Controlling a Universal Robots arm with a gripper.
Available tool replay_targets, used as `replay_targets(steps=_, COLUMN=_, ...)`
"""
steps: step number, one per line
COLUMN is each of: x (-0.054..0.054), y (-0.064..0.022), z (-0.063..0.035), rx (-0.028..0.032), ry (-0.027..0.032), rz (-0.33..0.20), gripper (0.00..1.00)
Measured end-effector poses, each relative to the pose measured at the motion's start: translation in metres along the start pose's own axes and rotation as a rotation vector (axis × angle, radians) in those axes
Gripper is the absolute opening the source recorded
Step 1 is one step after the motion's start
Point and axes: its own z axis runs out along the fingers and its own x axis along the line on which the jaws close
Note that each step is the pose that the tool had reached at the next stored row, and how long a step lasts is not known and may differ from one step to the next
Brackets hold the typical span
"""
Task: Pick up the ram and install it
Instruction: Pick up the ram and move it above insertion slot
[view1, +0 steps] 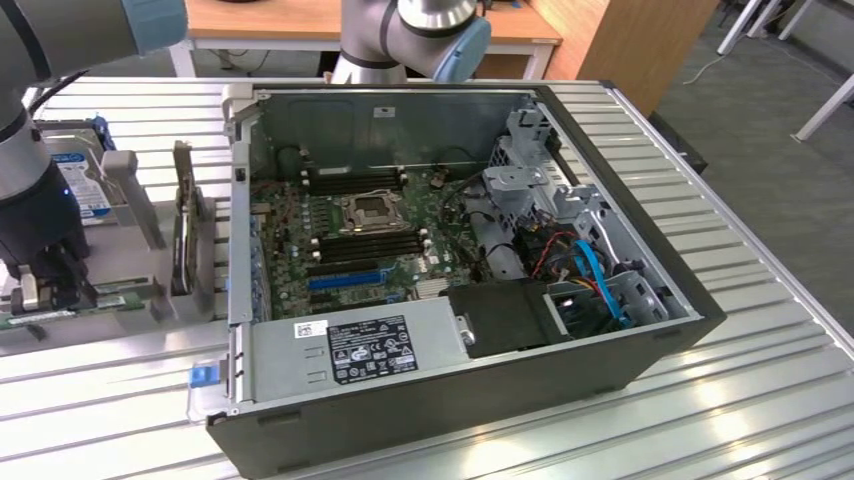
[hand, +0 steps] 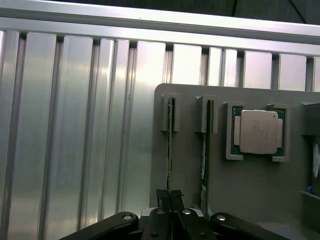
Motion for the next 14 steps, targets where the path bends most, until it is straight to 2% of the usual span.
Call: replay_targets(steps=14, x=0.000, y=0.0005, z=-0.0203, rx=0.0001, ry=0.0000, rz=0.000, gripper=0.12)
